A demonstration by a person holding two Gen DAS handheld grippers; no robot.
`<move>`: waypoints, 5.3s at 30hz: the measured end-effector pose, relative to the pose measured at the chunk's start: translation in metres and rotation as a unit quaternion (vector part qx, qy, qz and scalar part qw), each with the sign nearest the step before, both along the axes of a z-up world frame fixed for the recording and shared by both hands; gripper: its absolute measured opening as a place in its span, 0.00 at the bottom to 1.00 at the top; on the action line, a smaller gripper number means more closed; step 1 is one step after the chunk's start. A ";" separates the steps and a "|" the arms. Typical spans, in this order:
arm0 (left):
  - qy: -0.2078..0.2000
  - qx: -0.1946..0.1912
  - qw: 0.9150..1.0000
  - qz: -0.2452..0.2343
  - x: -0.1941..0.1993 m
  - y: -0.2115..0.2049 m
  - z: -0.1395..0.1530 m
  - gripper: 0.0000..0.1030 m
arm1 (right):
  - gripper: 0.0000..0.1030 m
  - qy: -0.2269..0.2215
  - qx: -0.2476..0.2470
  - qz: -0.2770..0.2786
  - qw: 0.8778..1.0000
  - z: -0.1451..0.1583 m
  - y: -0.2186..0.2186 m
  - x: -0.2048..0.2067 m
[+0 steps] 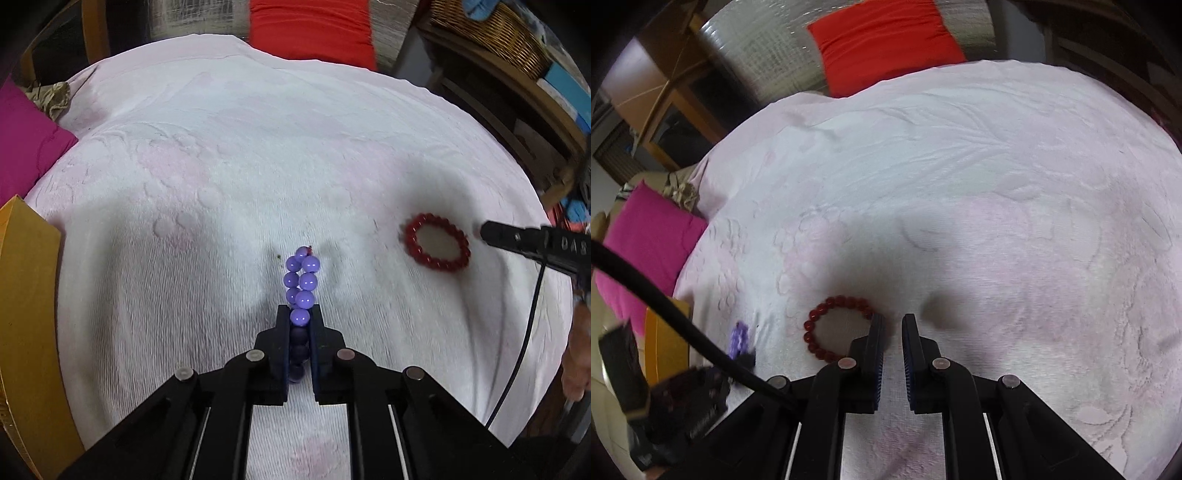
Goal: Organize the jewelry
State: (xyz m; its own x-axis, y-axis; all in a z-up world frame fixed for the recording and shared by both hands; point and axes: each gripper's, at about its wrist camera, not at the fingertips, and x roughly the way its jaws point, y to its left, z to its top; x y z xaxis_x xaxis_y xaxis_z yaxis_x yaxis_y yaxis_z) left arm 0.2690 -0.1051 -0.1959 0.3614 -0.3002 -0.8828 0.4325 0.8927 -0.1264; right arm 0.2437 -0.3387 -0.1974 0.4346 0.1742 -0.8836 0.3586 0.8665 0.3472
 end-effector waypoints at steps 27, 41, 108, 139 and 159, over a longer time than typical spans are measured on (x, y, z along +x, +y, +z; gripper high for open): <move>0.001 0.015 1.000 0.000 -0.001 0.030 0.008 0.52 | 0.10 0.010 -0.114 0.051 0.992 -0.009 0.042 0.020; 0.009 0.008 1.000 0.007 0.003 0.030 0.007 0.54 | 0.11 0.024 -0.006 0.015 1.000 -0.011 0.008 0.014; -0.142 -0.041 0.987 0.056 -0.016 0.041 0.074 0.09 | 0.10 -0.155 -0.067 0.058 0.984 0.058 0.057 -0.009; -0.222 -0.025 0.969 0.108 -0.044 0.080 0.116 0.09 | 0.10 -0.226 -0.042 0.123 0.965 0.080 0.130 -0.005; -0.282 -0.018 0.944 0.168 -0.071 0.124 0.149 0.09 | 0.10 -0.292 -0.003 0.189 0.937 0.104 0.194 -0.020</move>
State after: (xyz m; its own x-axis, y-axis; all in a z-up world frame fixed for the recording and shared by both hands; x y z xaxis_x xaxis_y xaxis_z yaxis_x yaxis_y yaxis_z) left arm 0.1977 0.0184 -0.0473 0.8514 -0.1107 -0.5128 0.1330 0.9911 0.0069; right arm 0.2236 -0.1452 -0.0931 0.7533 0.4085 -0.5154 -0.2241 0.8962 0.3828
